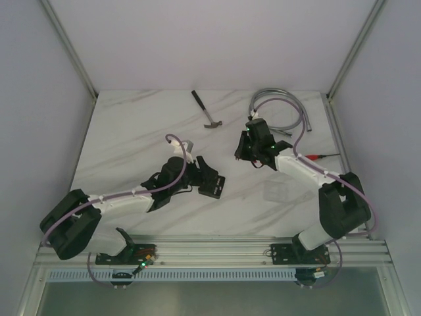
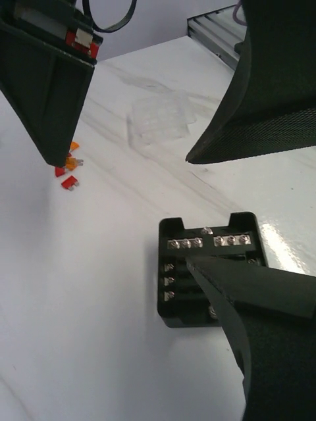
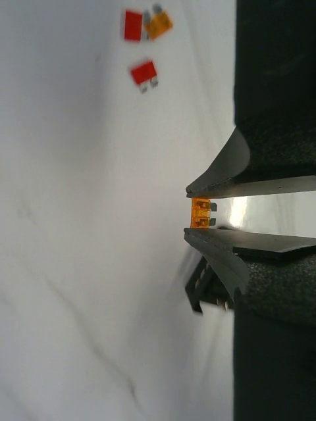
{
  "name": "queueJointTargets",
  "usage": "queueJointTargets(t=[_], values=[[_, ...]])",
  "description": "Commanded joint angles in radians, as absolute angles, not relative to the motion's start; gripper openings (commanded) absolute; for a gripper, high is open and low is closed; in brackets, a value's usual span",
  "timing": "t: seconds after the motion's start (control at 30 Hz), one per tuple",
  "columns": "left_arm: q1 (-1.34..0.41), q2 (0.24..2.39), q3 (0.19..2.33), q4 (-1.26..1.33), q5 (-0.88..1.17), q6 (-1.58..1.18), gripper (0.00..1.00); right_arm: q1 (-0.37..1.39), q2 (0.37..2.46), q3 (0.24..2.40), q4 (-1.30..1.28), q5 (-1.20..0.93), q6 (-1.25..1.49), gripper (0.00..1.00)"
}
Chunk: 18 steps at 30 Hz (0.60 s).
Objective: Snap on the fuse box
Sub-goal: Pick up the fuse from the center of the board, then install the fuse at the fuse box base.
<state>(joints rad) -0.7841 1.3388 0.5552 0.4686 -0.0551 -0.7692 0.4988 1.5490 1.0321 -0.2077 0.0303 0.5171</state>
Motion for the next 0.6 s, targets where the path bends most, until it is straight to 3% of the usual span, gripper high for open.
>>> queueJointTargets(t=[0.0,0.57], values=[[-0.817,1.388,0.595,0.654,-0.123,-0.714,0.65,0.527,1.488,1.002,-0.087,-0.032,0.633,0.23],[-0.836,1.528,0.618,0.847,-0.153,-0.53,0.47,0.581,1.493,0.97,0.025,-0.183,0.702,0.23]])
